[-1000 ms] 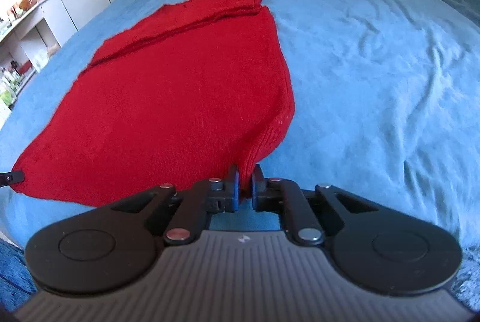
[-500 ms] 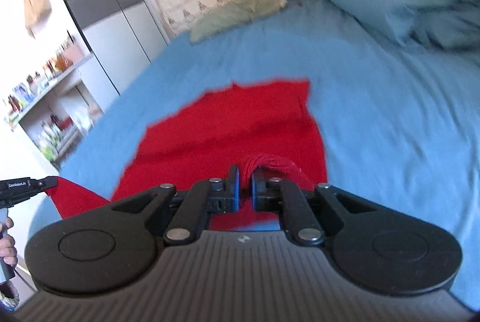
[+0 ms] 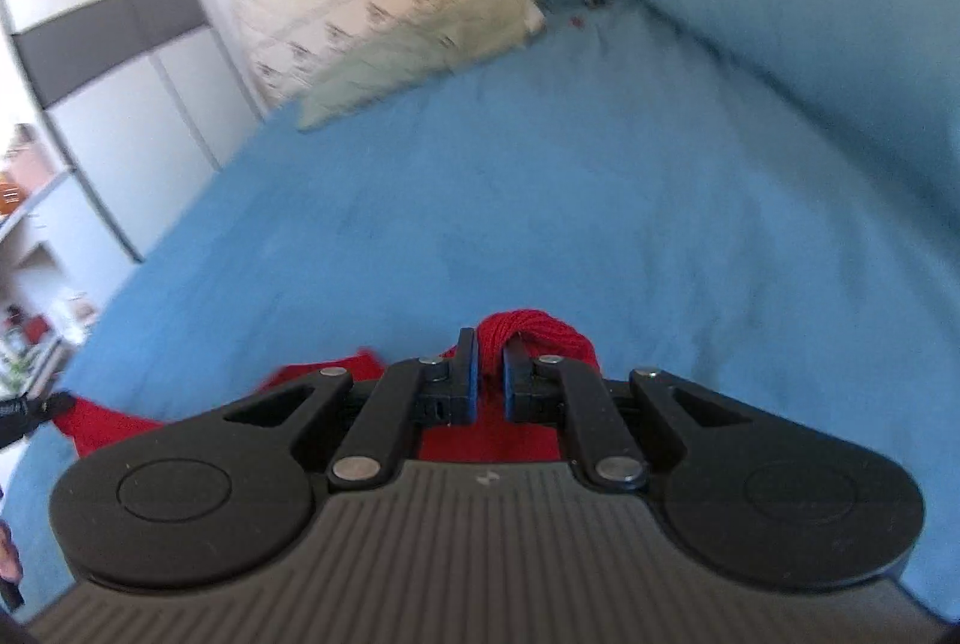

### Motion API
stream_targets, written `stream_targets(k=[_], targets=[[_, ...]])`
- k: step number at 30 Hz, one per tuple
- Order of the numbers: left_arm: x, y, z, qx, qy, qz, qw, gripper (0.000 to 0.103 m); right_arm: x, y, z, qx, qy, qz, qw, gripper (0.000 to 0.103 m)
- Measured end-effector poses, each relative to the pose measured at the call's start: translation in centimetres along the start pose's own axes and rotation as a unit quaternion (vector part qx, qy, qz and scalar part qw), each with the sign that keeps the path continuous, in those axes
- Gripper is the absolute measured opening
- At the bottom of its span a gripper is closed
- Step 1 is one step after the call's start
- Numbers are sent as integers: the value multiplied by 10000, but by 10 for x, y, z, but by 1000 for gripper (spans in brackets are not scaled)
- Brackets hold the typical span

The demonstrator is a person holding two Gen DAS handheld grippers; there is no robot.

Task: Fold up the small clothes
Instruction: 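Lift the hem with both tools, fold it toward the collar, and open both, then move both open tools over the folded red sweater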

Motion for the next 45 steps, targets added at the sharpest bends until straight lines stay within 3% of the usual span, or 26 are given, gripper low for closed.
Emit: stream_targets(k=[2,5,6,7,8,9,10,11,14,17,21,25,30,33,36,38,41,43,45], targets=[[-11,-25,-5,126,42,-189,9997,5,-8,-35,12,-136,-96,-111,9998,23],[-14,-40,-7,192,8,-340,9992,8,-16,-57,23,-229,-137,-244,9993,24],[-11,-41,-8,234,-1,-340,9991,16,-14,-60,24,-220,-112,-244,9994,28],[-6,-39,-9,286,-26,-321,9991,27,-11,-60,24,-263,-58,-216,9994,44],[-3,-34,-11,364,-35,-288,9989,61,-10,-59,24,-318,15,-217,9993,59],[1,-26,-12,446,-53,-224,9987,84,-7,-56,24,-380,114,-216,9990,83],[7,-14,-12,493,-118,-119,9986,89,-3,-49,23,-445,231,-125,9987,94],[10,-1,-10,495,-212,-6,9985,92,1,-37,19,-467,413,2,9981,95],[2,36,3,312,-567,-56,9979,96,-10,-2,-3,-294,837,33,9961,99],[-33,71,21,-98,-883,-335,9955,101,-44,31,-30,-144,1036,-79,9945,103],[-86,74,29,-267,-1032,-951,9897,102,-103,40,-54,-27,1096,-535,9925,103],[-118,60,16,-119,-1270,-1292,9834,102,-140,31,-41,-228,1082,-825,9904,103],[-126,53,-23,63,-802,-1497,9854,103,-141,39,6,-613,952,-759,9907,103],[-125,51,-29,49,-744,-1574,9847,103,-141,49,39,-856,776,-829,9898,103],[-118,56,-28,175,-854,-1582,9836,102,-137,62,53,-779,476,-888,9919,103],[-104,74,-24,354,-999,-1376,9848,101,-122,79,55,-831,413,-719,9931,103],[-78,104,-6,332,-1281,-958,9866,102,-100,109,52,-561,272,-424,9972,103],[-71,117,14,180,-1427,-857,9859,103,-97,116,47,-446,480,-495,9966,103],[-77,118,38,-100,-1518,-993,9834,103,-99,106,45,-471,731,-678,9939,103]])
Point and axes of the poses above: each gripper's, at about its wrist camera, not at the fingertips, and y roughly against the way its jaws point, z to its right, x to its top, the point moved 10 cm from there along -y, roughly the way its jaws point, and after that the axes turned 6 degrees about z, right-handed, at the moved point
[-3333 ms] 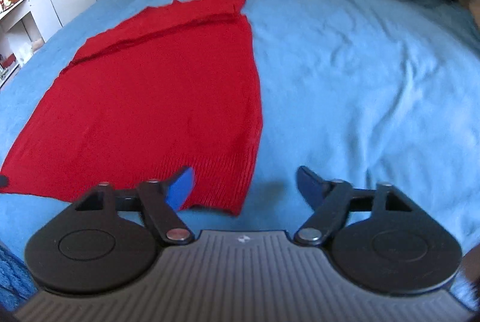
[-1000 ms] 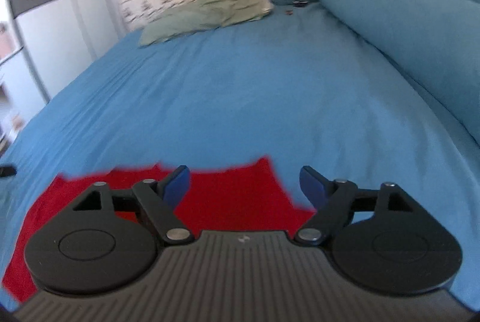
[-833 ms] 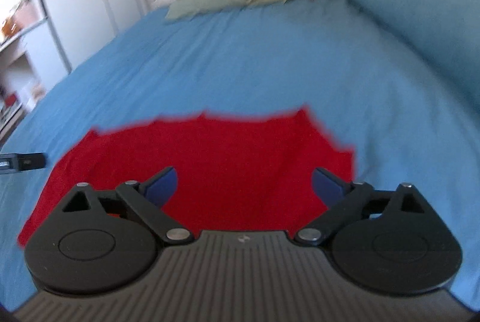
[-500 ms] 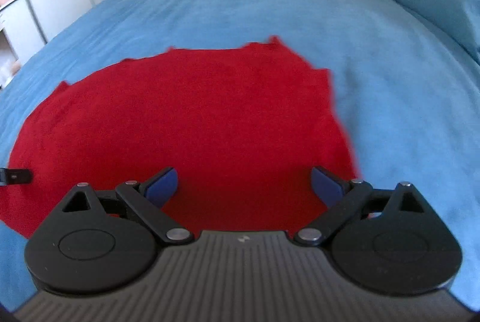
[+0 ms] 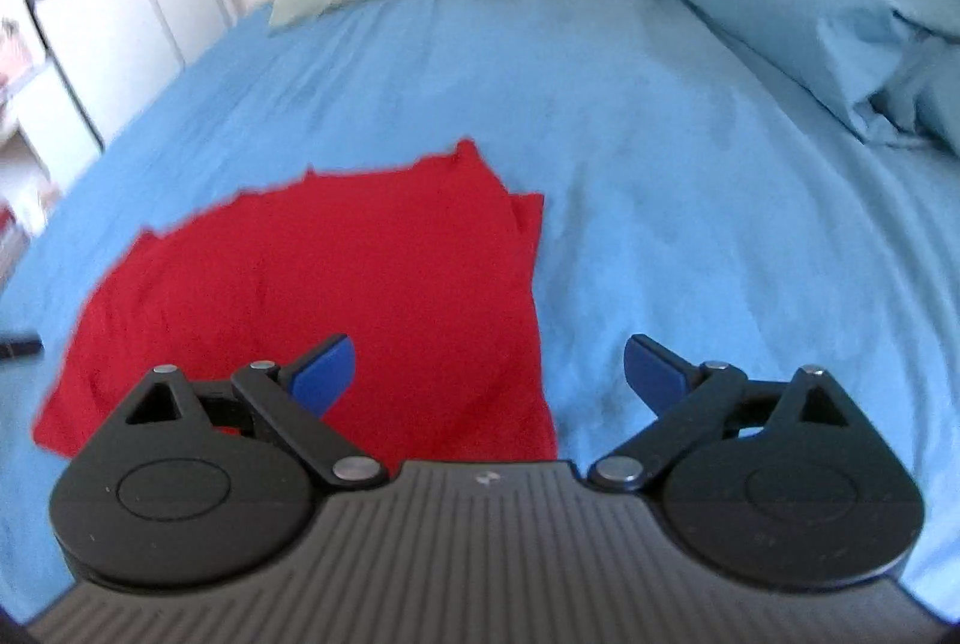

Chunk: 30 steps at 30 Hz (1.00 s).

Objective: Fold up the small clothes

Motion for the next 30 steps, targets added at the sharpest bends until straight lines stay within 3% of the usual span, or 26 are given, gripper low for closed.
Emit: stream_targets(k=[3,6,7,9,12,14,16,22,27,30], targets=[[-1,-15,35,-288,-135,-101,9994,103,-11,-21,6,32,-216,-191,9996,103],[0,-34,59,-306,-213,-115,9992,103,-19,-41,10,17,-309,-233,9992,103],[1,-40,65,-346,-184,-144,9991,103,-19,-47,9,41,-286,-241,9993,94],[-1,-49,71,-404,-124,-236,9988,103,-23,-59,8,218,-369,-382,9984,84],[-5,-62,75,-385,-124,-391,9984,103,-22,-71,4,333,-305,-396,9982,83],[-8,-71,77,-338,-147,-502,9981,103,-21,-76,3,383,-276,-412,9980,74],[-13,-80,76,-288,-143,-666,9973,103,-21,-78,-1,540,-325,-486,9968,56],[-27,-104,72,-201,-68,-1197,9926,103,-14,-76,-5,523,-337,-645,9960,28],[-21,-112,73,-132,-62,-1657,9861,103,16,-61,-17,561,-1040,-712,9904,27],[-13,-100,62,-321,69,-1707,9848,100,52,-46,-56,786,-1024,-633,9896,26]])
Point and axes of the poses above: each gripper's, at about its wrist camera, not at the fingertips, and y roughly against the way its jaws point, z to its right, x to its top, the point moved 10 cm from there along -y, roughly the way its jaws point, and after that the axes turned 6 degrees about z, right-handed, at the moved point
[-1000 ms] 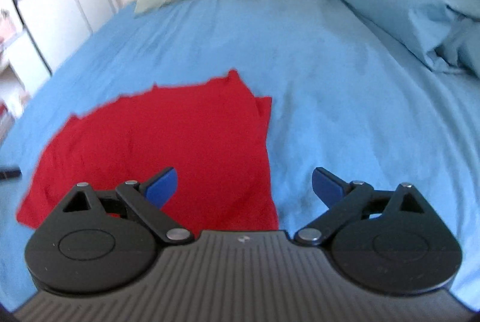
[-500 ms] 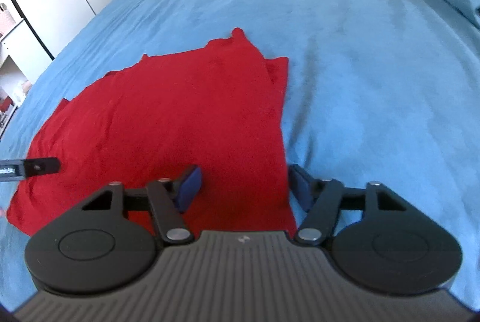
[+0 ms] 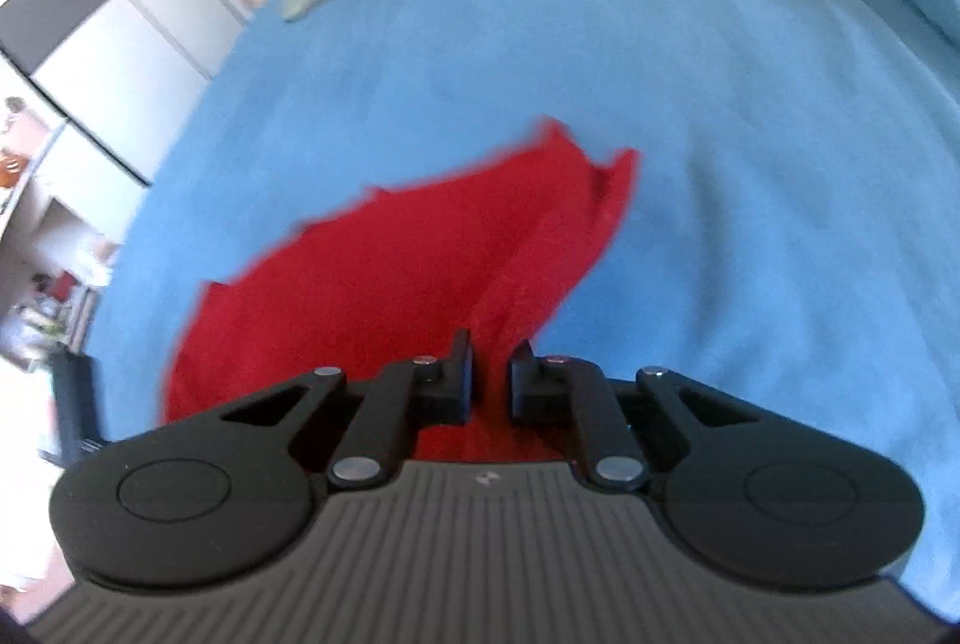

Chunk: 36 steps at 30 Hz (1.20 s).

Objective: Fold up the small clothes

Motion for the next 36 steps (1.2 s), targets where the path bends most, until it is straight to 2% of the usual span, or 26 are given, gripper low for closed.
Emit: stream_targets(k=[3,6,10,13,15,17,18,19,21,23,25,27,28,33,36], targets=[[3,31,-33,10,92,294,9995,100,17,3,-76,325,523,8,9981,26],[-3,63,-81,78,161,560,9983,100,7,-11,-172,714,1284,-128,9891,26],[-29,80,-148,225,280,707,9968,100,-54,-61,-274,1046,2127,-453,9704,26],[-55,70,-183,247,481,544,9971,100,-117,-110,-309,931,2610,-847,9571,26],[-69,62,-199,199,648,397,9969,100,-146,-132,-312,765,2672,-996,9554,30],[-77,61,-206,128,730,402,9964,100,-153,-135,-315,764,2687,-865,9563,48],[-79,61,-207,90,738,430,9963,100,-153,-132,-318,862,2717,-820,9550,67],[-80,62,-207,54,731,476,9962,100,-150,-127,-323,976,2732,-751,9541,76],[-77,69,-204,1,719,577,9957,100,-138,-108,-332,1254,2767,-519,9513,76],[-76,83,-206,-81,738,678,9949,100,-115,-79,-329,1447,2704,-211,9516,81],[-69,97,-201,-192,746,819,9937,100,-90,-46,-312,1271,2725,262,9534,103],[-61,107,-193,-331,766,918,9923,100,-76,-19,-283,832,2852,633,9527,103],[-56,111,-186,-402,774,935,9918,100,-78,-11,-266,621,2912,630,9526,103],[-39,104,-140,-684,603,977,9910,100,-128,-11,-187,-300,2958,193,9546,103],[-29,94,-115,-820,421,998,9907,100,-155,-15,-161,-458,2601,88,9645,103]])
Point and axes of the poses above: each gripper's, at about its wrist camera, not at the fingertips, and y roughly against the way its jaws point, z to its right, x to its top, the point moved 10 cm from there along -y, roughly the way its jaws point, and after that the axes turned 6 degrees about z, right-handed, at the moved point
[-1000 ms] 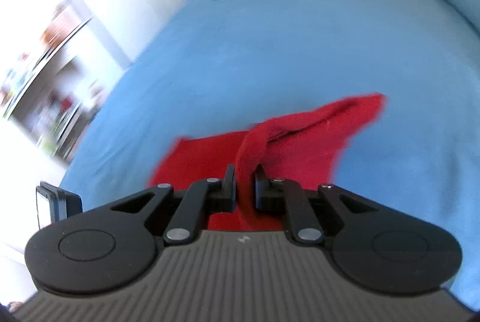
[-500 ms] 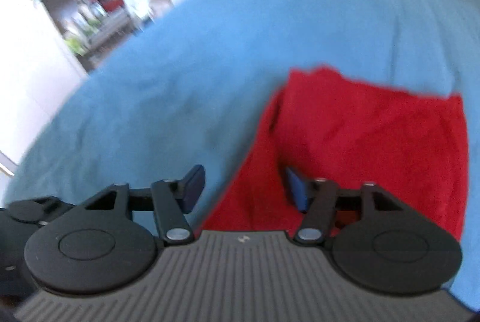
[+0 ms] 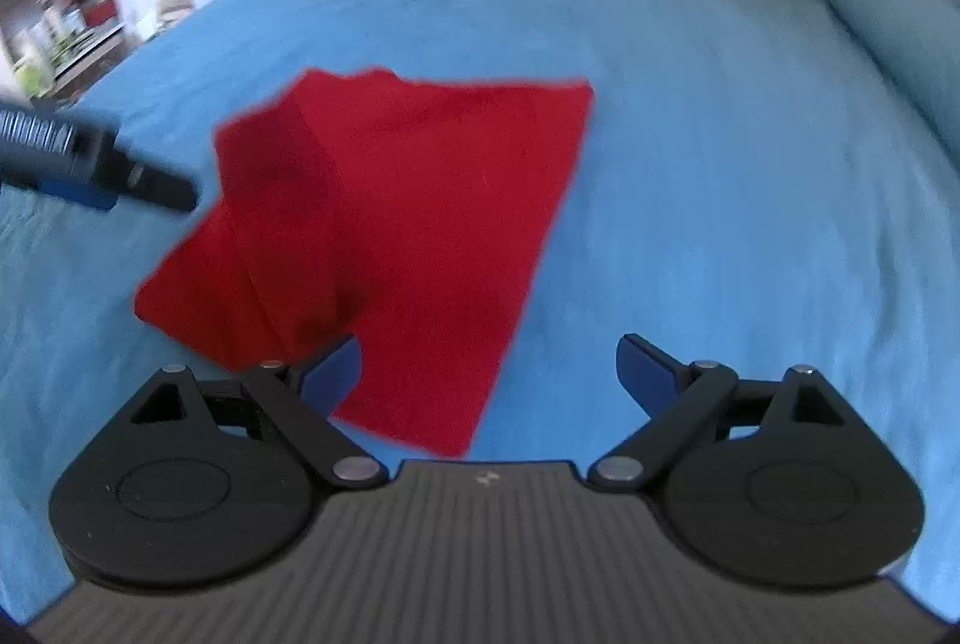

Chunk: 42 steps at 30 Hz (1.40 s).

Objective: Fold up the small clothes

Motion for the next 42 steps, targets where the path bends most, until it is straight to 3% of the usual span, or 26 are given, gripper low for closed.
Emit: stream_targets(k=[6,10,15,17,22,25,31,36,39,42], targets=[[6,-38,26,137,101,47,9998,100,-31,-16,0,-127,-304,-122,9994,103],[12,-51,14,451,235,96,9987,100,-41,-28,-3,-238,-217,-247,9992,103],[9,-35,-29,1033,389,174,9937,101,-29,-24,24,-534,-899,41,9945,103],[-5,-24,-53,1233,471,73,9912,101,-27,-18,41,-732,-1080,92,9914,103],[-66,-15,-99,1745,476,-681,9811,101,-38,-8,71,-1001,-1238,-31,9872,103],[-80,-4,-106,1610,702,-722,9818,100,-36,-2,68,-727,-1201,17,9901,103],[-32,2,-82,1059,823,57,9910,100,-17,-7,29,-88,-1080,114,9940,103],[-24,-26,-82,704,1524,-234,9855,96,-22,-14,-2,12,-693,-41,9976,103],[-20,-25,-75,712,1356,-121,9881,95,-34,-20,-10,4,-611,-149,9980,103],[-20,-30,-71,634,1271,-60,9898,91,-43,-28,-8,-116,-660,-206,9975,94]])
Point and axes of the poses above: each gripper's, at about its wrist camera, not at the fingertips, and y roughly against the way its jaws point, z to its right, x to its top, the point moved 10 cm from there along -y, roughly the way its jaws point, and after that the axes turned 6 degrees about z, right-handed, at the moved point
